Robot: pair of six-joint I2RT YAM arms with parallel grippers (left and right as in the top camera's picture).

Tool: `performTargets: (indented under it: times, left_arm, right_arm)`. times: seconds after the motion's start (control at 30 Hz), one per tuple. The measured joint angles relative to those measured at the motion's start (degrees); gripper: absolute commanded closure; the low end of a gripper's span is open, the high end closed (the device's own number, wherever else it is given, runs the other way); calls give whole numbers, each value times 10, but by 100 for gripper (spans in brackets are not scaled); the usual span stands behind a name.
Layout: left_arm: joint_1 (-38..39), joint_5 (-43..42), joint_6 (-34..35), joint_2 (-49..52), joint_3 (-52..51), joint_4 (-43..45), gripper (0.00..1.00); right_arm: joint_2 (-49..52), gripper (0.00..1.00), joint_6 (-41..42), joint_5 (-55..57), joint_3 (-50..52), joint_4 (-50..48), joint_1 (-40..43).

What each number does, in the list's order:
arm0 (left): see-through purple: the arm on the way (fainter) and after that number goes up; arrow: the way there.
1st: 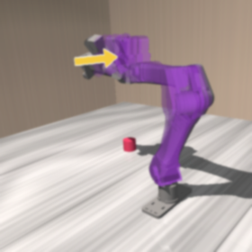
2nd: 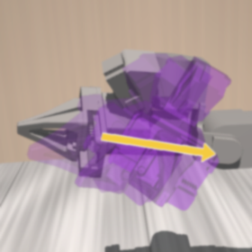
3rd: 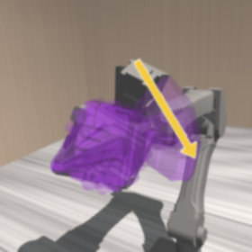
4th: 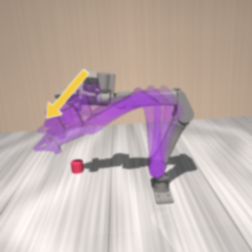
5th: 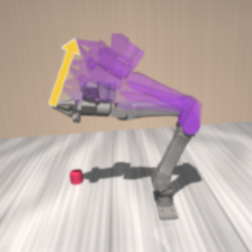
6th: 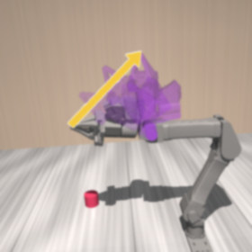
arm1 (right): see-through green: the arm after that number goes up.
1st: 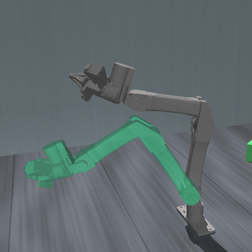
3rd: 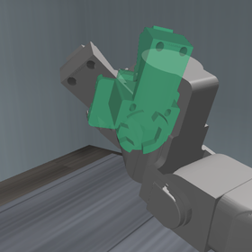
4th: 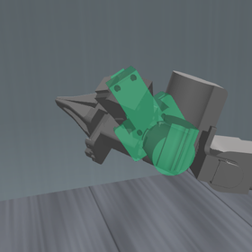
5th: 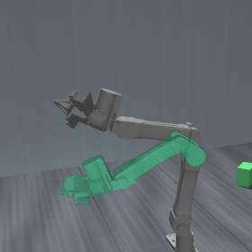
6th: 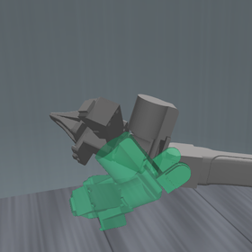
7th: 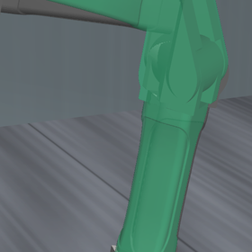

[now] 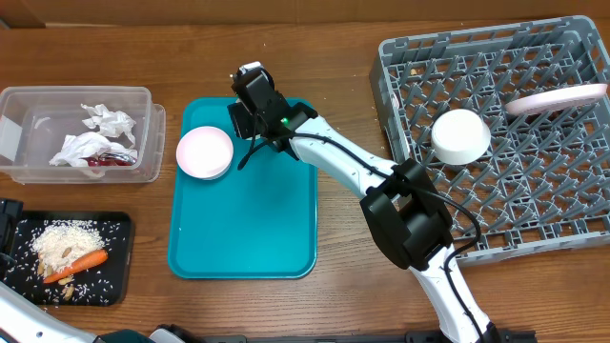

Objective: Sort waste into correct bins and load items into the dishwasher
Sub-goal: 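Grasp the white cup with the right gripper and lift it right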

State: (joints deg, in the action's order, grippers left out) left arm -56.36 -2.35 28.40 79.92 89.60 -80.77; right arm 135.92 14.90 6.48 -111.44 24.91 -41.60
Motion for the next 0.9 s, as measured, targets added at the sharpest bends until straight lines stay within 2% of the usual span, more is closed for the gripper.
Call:
performTargets:
  times: [0.43, 0.7, 0.9]
  left_arm:
    - [0, 0, 0, 0, 0, 0, 0]
    - [0, 0, 0, 0, 0, 0, 0]
    - [0, 0, 0, 0, 0, 0, 0]
  right_arm:
    - [-38, 39, 1, -3, -2, 78, 19]
    - [-161, 39, 1, -5, -2, 165, 61]
    - [-274, 38, 1, -6, -2, 277, 176]
